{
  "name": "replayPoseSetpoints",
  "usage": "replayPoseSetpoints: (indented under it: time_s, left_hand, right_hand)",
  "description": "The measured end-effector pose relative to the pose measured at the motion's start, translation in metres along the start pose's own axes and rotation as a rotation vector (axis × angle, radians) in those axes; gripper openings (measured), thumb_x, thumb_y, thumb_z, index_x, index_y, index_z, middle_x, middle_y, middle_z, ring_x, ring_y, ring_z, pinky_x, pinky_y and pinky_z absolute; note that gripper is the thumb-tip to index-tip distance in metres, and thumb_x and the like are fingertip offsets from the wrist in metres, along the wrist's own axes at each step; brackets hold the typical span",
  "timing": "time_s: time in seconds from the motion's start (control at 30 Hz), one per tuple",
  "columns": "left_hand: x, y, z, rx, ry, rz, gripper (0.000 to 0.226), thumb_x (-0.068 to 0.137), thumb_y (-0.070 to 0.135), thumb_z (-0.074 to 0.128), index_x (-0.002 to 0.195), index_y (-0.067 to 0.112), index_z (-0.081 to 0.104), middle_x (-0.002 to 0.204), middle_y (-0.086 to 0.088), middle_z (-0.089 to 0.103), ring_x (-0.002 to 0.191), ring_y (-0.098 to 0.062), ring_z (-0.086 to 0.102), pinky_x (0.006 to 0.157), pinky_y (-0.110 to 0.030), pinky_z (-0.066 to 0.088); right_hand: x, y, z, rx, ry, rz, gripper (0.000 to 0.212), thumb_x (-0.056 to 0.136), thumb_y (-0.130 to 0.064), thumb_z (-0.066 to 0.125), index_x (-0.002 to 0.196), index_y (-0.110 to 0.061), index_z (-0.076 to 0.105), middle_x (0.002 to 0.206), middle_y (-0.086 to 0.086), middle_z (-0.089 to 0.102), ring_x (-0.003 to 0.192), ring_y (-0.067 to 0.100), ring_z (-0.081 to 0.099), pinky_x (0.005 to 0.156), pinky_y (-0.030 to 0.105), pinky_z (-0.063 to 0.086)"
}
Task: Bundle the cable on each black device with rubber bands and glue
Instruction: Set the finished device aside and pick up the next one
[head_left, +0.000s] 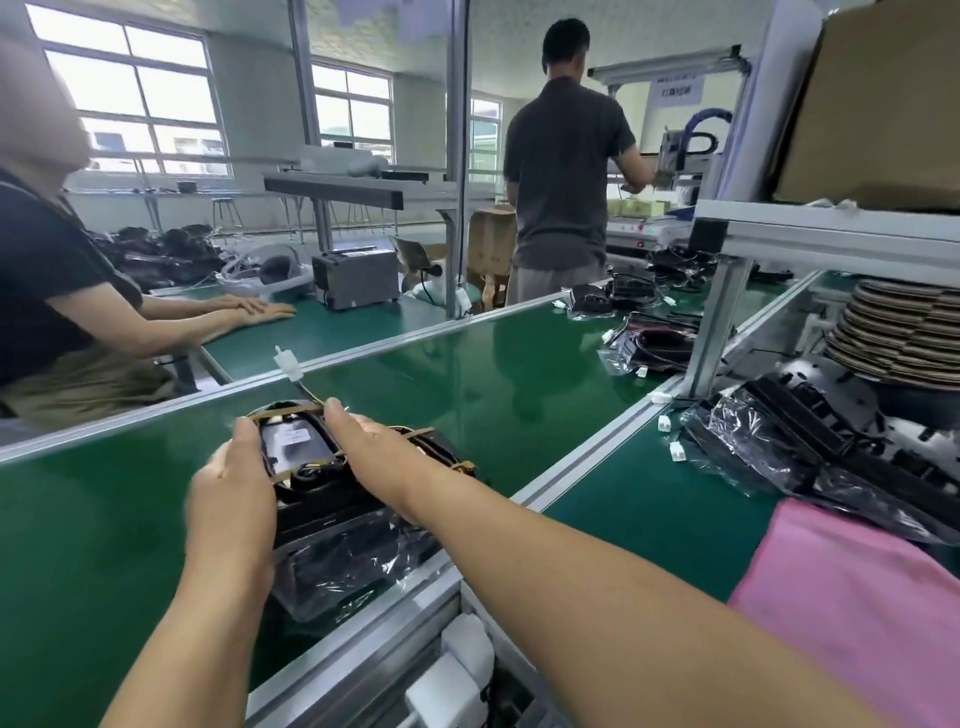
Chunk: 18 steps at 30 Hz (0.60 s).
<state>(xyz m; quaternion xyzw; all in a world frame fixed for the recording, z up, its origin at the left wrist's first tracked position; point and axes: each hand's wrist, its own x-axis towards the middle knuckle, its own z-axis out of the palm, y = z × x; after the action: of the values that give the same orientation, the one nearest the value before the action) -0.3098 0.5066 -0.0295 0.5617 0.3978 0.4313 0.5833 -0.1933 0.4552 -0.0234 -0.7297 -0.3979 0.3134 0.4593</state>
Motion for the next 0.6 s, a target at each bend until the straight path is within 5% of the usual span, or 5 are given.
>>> replayPoseSetpoints:
  time_s: [0.17,0.33,0.43,0.6]
  left_hand:
    - [0.013,-0.013,0.003,0.071,0.005,-0.019,0.065,0.075,0.073,0.037,0.102,0.023,0.067,0.107,-0.011,0.070,0.103,-0.038,0.064,0.097,-0.060,0.048]
    - [0.021,-0.030,0.005,0.321,0.004,0.057,0.046,0.098,0.052,0.033,0.100,0.015,0.060,0.127,-0.015,0.059,0.109,-0.033,0.052,0.098,-0.047,0.039]
    - [0.027,-0.038,0.002,0.420,-0.013,0.083,0.048,0.103,0.044,0.031,0.125,0.011,0.059,0.146,-0.015,0.046,0.133,-0.034,0.041,0.109,-0.048,0.033]
    - [0.022,-0.033,0.001,0.442,0.011,0.152,0.046,0.103,0.043,0.032,0.124,0.013,0.059,0.151,-0.010,0.040,0.134,-0.029,0.038,0.103,-0.041,0.030]
  right_hand:
    - [0.009,0.009,0.002,-0.038,0.015,0.022,0.077,0.093,-0.070,0.021,0.153,-0.023,0.030,0.161,-0.001,0.027,0.148,0.022,0.021,0.118,0.041,0.016]
    - [0.017,0.017,0.013,-0.066,0.069,0.133,0.052,0.106,-0.035,0.020,0.147,-0.007,0.035,0.155,0.016,0.031,0.144,0.031,0.026,0.118,0.042,0.022]
    - [0.017,0.021,0.016,-0.227,0.039,0.069,0.057,0.106,-0.041,0.023,0.152,-0.007,0.030,0.160,0.011,0.026,0.149,0.024,0.019,0.121,0.037,0.015]
    - [0.012,0.018,0.005,-0.287,0.073,0.001,0.062,0.102,-0.052,0.025,0.153,-0.016,0.031,0.159,0.008,0.030,0.146,0.027,0.027,0.120,0.040,0.020]
